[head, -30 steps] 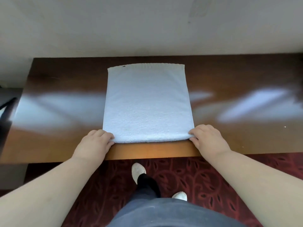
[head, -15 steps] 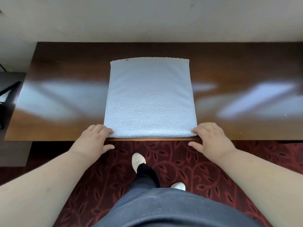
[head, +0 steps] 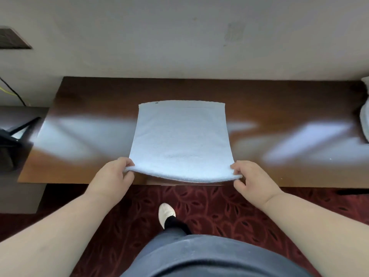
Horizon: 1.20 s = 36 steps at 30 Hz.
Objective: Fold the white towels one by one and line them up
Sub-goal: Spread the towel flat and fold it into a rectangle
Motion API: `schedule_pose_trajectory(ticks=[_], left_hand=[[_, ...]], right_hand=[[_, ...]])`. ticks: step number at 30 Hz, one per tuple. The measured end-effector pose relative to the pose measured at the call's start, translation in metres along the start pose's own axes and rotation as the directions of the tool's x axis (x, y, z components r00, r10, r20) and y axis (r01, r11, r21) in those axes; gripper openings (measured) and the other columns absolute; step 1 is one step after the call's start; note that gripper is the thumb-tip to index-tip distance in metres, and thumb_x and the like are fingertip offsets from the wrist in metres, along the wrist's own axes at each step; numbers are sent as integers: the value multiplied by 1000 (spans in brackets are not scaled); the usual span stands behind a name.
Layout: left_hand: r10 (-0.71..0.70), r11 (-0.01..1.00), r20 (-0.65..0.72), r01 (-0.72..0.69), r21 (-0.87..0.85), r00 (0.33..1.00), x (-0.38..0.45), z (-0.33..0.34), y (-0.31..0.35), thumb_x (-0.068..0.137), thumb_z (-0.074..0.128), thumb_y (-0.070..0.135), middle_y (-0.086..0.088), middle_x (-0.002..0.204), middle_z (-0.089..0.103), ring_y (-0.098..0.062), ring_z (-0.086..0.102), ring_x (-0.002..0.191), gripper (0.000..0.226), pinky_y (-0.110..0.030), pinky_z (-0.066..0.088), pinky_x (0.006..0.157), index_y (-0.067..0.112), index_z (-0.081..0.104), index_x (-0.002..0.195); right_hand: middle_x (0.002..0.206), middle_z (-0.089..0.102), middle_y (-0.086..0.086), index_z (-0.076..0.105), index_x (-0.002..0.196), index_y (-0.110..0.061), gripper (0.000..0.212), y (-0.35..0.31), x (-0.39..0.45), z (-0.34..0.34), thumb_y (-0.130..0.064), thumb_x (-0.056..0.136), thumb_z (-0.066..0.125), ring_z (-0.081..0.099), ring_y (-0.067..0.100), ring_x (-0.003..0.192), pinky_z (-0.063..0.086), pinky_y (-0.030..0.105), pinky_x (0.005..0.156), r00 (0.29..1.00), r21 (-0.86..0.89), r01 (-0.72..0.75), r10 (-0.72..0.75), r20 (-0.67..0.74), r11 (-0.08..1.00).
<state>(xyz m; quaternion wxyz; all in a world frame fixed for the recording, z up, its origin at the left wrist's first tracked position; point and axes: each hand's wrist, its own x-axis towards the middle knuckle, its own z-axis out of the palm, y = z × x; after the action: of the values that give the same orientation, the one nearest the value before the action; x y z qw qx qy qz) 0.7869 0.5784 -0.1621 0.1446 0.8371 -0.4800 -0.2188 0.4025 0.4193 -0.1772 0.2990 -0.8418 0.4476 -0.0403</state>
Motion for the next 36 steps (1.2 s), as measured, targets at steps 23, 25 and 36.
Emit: schedule_pose_trajectory(ticks=[23,25,36], left_hand=[[-336,793,7,287,-537,942,249,-2,32,92,42,55,7,84,63,-13,61,73,29,-32,51,62,34,52,111],[-337,807,26,303,-507,941,263,5,30,96,42,50,8,92,62,-18,61,85,28,-36,52,76,29,53,112],[-441,825,136,461,-329,887,226,12,6,90,52,57,10,84,58,-9,54,69,42,-27,39,58,27,52,119]], right_hand=[[82,55,-2,43,100,-28,16,-7,247,-37,-43,98,46,52,15,68,35,31,54,741,443,-473,616,-266,761],[89,58,0,44,108,-25,21,-1,256,-31,-42,98,49,56,18,75,38,31,57,710,445,-537,668,-221,717],[94,61,-15,41,116,-39,37,-13,189,5,-52,88,60,59,2,79,39,23,57,649,479,-622,750,-128,619]])
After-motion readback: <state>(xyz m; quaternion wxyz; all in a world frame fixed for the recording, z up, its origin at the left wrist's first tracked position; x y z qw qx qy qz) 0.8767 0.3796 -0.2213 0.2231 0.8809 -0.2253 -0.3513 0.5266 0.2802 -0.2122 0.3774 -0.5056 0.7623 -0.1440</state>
